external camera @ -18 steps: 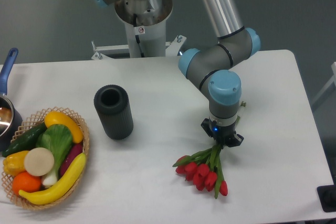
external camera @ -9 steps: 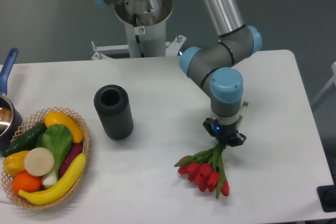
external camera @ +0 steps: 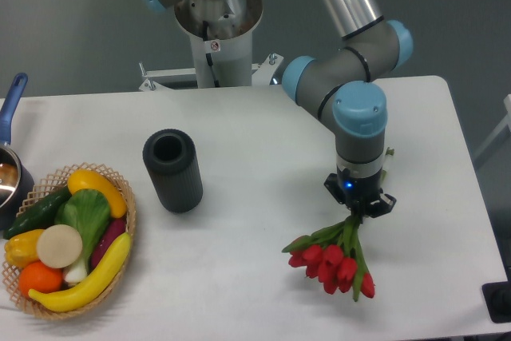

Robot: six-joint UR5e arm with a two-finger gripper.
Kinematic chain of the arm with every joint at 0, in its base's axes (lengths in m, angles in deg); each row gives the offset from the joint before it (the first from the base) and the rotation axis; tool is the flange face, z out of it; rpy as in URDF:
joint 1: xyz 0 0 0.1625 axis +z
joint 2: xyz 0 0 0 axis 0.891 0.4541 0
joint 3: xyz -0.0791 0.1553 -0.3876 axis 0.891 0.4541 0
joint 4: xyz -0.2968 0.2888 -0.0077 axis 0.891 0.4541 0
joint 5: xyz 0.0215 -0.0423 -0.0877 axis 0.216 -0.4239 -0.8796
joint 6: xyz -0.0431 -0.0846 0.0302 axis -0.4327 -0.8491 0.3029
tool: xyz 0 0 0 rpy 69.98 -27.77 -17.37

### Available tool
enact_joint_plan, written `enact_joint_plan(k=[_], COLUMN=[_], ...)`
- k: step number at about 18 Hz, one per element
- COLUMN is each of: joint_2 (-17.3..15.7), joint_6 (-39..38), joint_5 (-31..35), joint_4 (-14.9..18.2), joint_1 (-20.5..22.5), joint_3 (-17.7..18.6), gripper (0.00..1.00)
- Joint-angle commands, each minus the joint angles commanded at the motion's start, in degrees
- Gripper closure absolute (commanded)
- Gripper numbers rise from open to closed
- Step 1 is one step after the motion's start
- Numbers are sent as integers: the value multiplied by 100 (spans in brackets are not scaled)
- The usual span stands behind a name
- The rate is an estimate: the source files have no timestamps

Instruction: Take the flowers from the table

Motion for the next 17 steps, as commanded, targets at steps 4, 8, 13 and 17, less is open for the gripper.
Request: enact_joint_plan(k=[4,8,13,17], joint_2=[26,44,62,53], joint_6=[79,404,413,554], joint_5=[9,0,0,0], joint_4=[686,1292,1723,1900], joint_1=[-9,0,26,88], joint_3=[-439,-791,-1081,-1152], gripper=[90,90,90,90])
